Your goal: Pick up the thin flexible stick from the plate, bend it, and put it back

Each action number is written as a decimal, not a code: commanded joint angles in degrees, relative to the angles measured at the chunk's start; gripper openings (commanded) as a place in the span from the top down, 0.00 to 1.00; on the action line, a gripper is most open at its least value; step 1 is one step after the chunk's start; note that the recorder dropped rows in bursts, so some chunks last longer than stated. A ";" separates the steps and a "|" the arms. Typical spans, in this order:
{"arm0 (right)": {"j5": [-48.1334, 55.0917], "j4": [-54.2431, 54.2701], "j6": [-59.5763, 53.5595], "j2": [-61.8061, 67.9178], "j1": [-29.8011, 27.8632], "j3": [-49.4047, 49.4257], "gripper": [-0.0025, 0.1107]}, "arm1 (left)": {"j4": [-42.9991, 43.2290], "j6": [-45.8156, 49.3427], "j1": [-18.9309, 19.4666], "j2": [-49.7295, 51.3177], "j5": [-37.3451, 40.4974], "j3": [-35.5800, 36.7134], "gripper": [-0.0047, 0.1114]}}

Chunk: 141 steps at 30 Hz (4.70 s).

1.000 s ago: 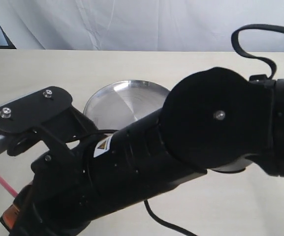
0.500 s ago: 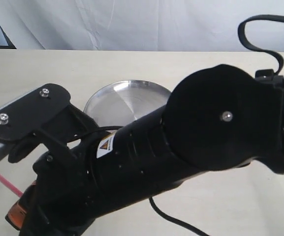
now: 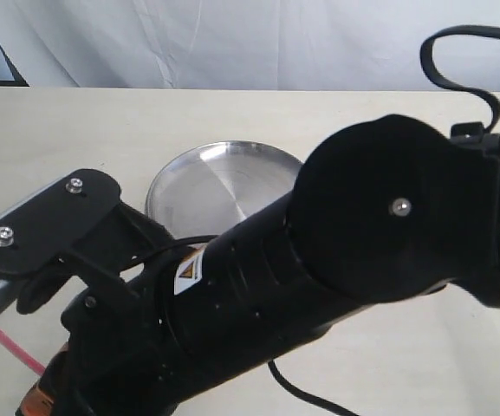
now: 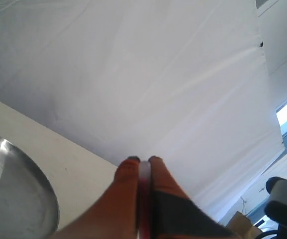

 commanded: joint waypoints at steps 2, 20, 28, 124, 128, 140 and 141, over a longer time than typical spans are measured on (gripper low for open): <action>1.05 0.50 -0.63 -1.87 -0.11 -0.26 0.99 | 0.54 5.73 -0.31 -0.09 1.10 0.31 0.96; -0.44 1.49 -0.63 -4.80 -0.11 -0.26 0.99 | 7.23 11.69 -0.31 -0.09 3.42 0.31 0.96; -9.61 1.49 -0.63 -3.56 -0.11 -0.26 0.99 | -11.06 11.19 -0.31 -0.09 3.79 0.31 0.96; -11.52 1.26 -3.25 3.88 4.42 -12.80 0.99 | 1.88 11.22 -0.31 -0.09 -7.69 0.31 0.96; -9.67 -0.16 -3.12 6.39 4.42 -12.80 0.92 | 1.18 11.35 -0.31 -0.09 -7.57 0.31 0.96; -5.42 -10.08 -0.77 8.40 4.42 -12.80 0.78 | -3.55 11.23 -0.31 -0.09 -6.95 0.31 0.96; -5.28 -11.84 0.72 8.40 4.42 -12.80 0.83 | -3.91 11.34 -0.31 -0.09 -7.46 0.31 0.96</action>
